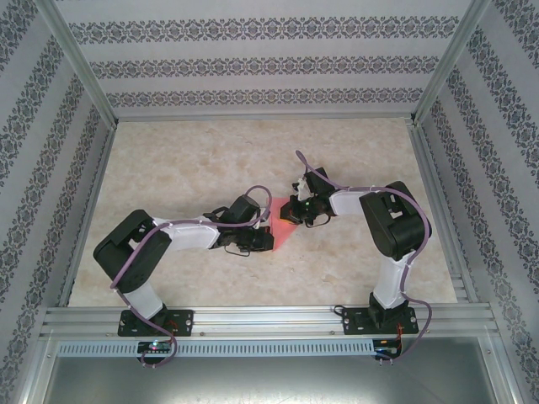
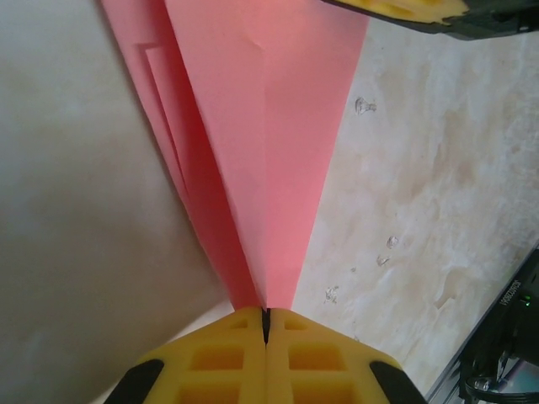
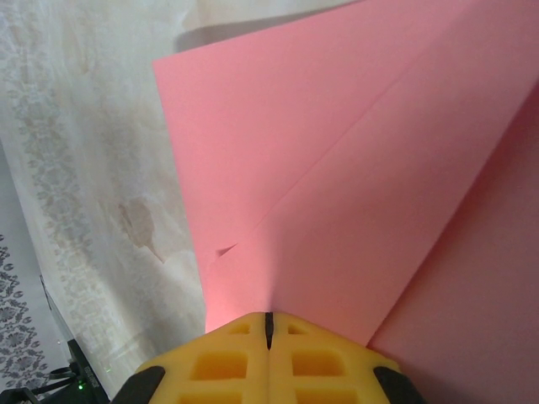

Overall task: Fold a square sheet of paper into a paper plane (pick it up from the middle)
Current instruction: Fourth fold the wing at the center of the table.

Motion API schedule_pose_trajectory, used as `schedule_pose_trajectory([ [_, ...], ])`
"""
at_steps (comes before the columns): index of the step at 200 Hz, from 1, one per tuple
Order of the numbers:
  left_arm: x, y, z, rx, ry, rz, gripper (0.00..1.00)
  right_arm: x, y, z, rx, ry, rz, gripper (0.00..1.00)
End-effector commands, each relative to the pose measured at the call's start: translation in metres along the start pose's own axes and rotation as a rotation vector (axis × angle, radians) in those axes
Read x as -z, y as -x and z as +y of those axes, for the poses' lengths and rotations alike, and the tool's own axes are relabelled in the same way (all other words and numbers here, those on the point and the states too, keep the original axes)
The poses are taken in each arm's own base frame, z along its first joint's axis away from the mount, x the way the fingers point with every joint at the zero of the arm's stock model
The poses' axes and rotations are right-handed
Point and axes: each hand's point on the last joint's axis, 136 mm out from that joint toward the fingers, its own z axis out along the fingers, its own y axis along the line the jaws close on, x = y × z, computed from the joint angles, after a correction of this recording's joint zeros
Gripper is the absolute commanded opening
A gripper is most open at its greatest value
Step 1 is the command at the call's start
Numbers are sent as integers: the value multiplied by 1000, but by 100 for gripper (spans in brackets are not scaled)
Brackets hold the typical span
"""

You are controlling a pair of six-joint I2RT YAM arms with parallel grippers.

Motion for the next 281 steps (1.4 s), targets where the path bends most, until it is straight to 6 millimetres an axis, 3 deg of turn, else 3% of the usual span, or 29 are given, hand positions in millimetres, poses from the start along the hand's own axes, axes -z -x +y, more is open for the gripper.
schedule_pose_trajectory([
  [1, -8, -7, -3, -53, -21, 33, 4, -7, -27, -53, -106, -157, 58, 1],
  [35, -15, -12, -4, -72, -28, 77, 4, -7, -29, -56, -111, -158, 57, 1],
  [106, -27, -28, 14, -93, 44, 178, 5, -4, -29, -57, -108, -156, 56, 1],
  [153, -22, -35, 17, -108, 72, 212, 9, 0, -28, -60, -98, -179, 50, 1],
  [224, 18, 0, -29, -135, 0, 73, 24, 4, -29, -58, -90, -180, 47, 1],
  [256, 36, 19, -30, -148, 42, 7, 29, 5, -30, -57, -90, -174, 45, 1],
  [281, 31, 30, -29, -137, 43, -3, 27, 4, -31, -56, -93, -165, 42, 1],
])
